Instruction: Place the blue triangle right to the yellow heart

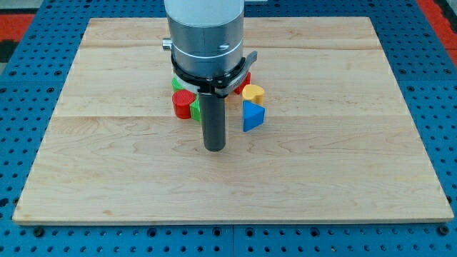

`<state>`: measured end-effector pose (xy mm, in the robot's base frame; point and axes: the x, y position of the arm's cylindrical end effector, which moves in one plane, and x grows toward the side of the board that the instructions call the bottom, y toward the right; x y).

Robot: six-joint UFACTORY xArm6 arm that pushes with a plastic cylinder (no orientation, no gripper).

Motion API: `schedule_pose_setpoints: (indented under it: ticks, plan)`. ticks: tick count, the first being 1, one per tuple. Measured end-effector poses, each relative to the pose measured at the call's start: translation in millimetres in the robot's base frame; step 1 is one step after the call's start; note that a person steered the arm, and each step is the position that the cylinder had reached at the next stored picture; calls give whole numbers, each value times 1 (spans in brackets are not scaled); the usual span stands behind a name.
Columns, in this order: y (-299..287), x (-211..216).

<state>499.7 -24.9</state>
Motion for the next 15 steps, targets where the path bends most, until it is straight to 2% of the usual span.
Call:
schedule_pose_setpoints:
  ticks: [9,11,15]
  plan:
    - [2,3]
    - [46,-22]
    - [63,-35]
